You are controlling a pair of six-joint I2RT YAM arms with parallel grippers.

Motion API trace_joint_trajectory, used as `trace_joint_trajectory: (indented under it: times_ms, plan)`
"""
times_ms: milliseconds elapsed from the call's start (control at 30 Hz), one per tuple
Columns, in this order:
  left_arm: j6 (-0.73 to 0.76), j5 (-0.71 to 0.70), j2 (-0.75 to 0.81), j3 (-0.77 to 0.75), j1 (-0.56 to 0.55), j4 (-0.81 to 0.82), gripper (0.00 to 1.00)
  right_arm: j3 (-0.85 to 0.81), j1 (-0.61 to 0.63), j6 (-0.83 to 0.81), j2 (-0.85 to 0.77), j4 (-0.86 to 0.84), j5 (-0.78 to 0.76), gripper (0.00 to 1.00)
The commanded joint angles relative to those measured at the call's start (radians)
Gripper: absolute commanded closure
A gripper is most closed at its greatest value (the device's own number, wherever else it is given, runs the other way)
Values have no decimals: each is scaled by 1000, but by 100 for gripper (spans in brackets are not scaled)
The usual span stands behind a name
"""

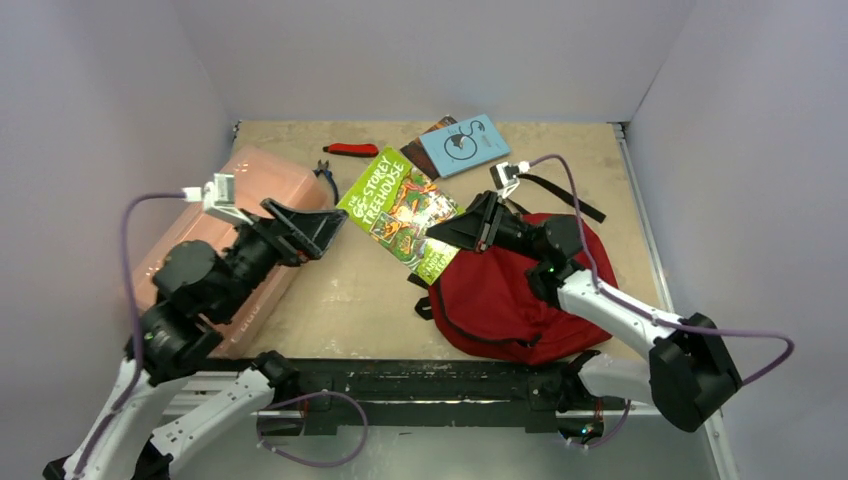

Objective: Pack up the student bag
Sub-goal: Pick up the book from the center of the board.

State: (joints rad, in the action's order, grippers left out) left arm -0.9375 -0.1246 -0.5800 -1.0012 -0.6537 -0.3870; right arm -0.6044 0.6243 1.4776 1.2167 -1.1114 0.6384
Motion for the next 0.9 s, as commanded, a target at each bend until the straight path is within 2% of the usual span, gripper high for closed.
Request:
trace_joint_trajectory:
  times_ms: [0, 67, 133, 200, 333, 433, 467, 600, 733, 767, 867]
  plan:
    - [434, -20, -43, -282, 14, -577, 0, -214, -51, -392, -78, 415, 297, 100]
    - [525, 134, -42, -325, 17, -590, 0, -299, -51, -545, -81, 624, 395, 100]
    - [598, 276, -55, -368, 17, -601, 0, -355, -51, -626, -89, 735, 475, 100]
    - [632, 317, -75, -405, 17, -627, 0, -385, -51, -668, -98, 798, 534, 100]
    - [679, 435, -95, -391, 17, -588, 0, -398, -48, -669, -147, 799, 595, 100]
    - [671, 538, -107, -355, 18, -538, 0, -412, -39, -687, -174, 828, 643, 100]
    - [650, 619, -111, -337, 18, -499, 0, -421, -35, -712, -182, 850, 653, 100]
    - [511, 882, -116, -224, 23, -243, 0, -439, -11, -753, -194, 889, 695, 100]
    - [346, 999, -128, -146, 29, -39, 12, -451, 2, -798, -192, 931, 701, 100]
    - [320, 1009, -124, -125, 31, 2, 18, -451, 2, -803, -190, 937, 701, 100]
    - [272, 1003, -130, -111, 34, 34, 47, -448, 4, -814, -186, 941, 682, 100]
